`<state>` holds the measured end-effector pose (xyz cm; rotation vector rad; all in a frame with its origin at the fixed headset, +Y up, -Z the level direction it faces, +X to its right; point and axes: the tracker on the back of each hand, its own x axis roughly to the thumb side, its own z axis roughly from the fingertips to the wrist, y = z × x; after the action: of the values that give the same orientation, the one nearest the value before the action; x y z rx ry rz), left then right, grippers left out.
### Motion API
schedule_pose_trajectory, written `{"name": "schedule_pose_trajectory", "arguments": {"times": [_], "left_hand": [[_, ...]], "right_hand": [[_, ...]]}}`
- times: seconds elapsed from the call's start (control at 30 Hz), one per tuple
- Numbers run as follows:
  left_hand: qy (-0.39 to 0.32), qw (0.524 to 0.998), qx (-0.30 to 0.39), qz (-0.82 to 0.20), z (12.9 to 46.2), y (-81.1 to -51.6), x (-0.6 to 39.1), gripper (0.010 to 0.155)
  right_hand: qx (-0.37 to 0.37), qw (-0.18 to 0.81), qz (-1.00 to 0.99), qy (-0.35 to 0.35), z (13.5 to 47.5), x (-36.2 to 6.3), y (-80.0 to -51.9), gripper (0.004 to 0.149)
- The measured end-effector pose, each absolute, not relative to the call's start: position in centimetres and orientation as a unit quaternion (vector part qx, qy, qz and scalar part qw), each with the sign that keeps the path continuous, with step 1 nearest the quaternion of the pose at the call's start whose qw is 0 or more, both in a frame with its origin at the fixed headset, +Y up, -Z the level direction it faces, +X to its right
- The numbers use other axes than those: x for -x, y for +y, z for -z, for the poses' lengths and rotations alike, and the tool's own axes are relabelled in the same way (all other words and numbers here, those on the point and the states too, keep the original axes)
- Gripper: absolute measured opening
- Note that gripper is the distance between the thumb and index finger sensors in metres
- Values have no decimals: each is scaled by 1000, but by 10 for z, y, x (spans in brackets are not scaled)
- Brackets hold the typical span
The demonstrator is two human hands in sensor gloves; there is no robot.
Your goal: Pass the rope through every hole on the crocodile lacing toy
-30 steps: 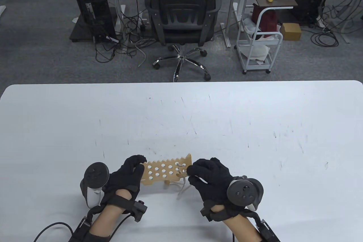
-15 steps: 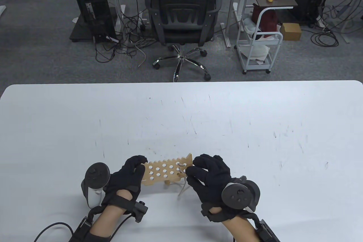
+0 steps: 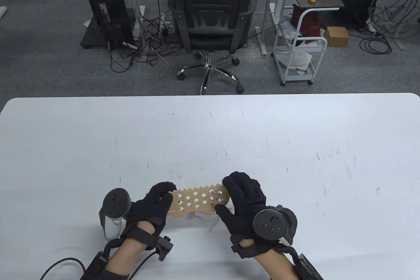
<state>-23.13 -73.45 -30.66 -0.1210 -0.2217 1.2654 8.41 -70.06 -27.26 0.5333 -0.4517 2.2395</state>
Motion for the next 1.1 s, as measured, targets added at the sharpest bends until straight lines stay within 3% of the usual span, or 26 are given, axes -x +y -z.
{"name": "schedule_pose_trajectory", "arguments": {"times": [0.23, 0.63, 1.0, 1.1], "left_hand": [[-127, 794, 60, -592, 306, -734, 226, 53], [-122, 791, 51, -598, 305, -733, 228, 53], [-112, 783, 33, -610, 306, -728, 237, 53], [-112, 781, 32, -613, 306, -726, 239, 53]], "right_hand": [[-191, 382, -892, -145, 276, -82, -708, 104], [-190, 413, -881, -126, 278, -83, -710, 103], [-127, 536, -825, -124, 290, -109, -718, 89], [-99, 566, -811, -111, 295, -116, -725, 77]]}}
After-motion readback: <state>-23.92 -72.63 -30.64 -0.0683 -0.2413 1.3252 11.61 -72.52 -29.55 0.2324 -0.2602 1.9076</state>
